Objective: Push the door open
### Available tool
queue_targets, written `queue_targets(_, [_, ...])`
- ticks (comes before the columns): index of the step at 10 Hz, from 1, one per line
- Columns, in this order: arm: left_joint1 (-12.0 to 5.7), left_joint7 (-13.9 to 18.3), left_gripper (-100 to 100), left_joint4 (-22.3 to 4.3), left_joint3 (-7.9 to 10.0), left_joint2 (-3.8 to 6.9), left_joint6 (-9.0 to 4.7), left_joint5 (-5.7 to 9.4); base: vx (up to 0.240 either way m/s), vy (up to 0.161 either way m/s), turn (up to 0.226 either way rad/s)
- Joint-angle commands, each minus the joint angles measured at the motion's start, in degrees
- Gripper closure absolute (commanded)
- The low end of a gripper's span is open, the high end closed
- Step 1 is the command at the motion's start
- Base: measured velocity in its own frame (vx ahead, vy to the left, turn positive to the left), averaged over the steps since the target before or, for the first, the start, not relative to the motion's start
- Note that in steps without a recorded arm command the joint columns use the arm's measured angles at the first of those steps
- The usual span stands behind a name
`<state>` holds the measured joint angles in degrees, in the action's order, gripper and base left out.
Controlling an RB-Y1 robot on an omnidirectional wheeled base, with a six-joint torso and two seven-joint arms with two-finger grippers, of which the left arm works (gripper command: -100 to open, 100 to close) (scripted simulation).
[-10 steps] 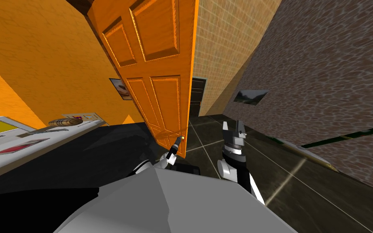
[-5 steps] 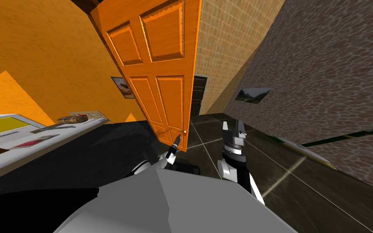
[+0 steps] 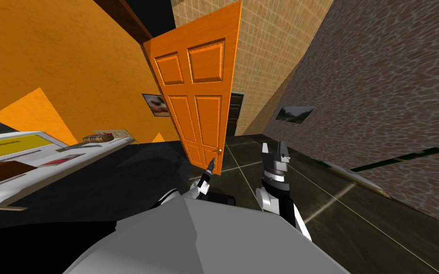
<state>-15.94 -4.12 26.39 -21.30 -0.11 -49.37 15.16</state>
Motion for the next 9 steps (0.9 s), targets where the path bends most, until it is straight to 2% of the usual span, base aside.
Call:
queue_targets(1, [0.43,-0.1,-100,1.6,-0.07,0.05,0.89,-0.02,-0.045,0.008,-0.040])
queue_targets(2, [0.81,-0.2,-100,1.9,-0.10,0.20,1.05,-0.06,-0.015,0.005,-0.008])
queue_targets(3, [0.86,-0.2,-100,2.0,0.08,1.42,1.01,0.01,0.117,-0.042,-0.040])
queue_targets(7, [0.87,-0.3,-100,1.8,0.40,2.27,0.67,0.14,0.182,-0.046,-0.022])
queue_targets(9, [0.87,-0.4,-100,1.8,0.59,2.21,0.45,0.22,0.213,-0.064,-0.025])
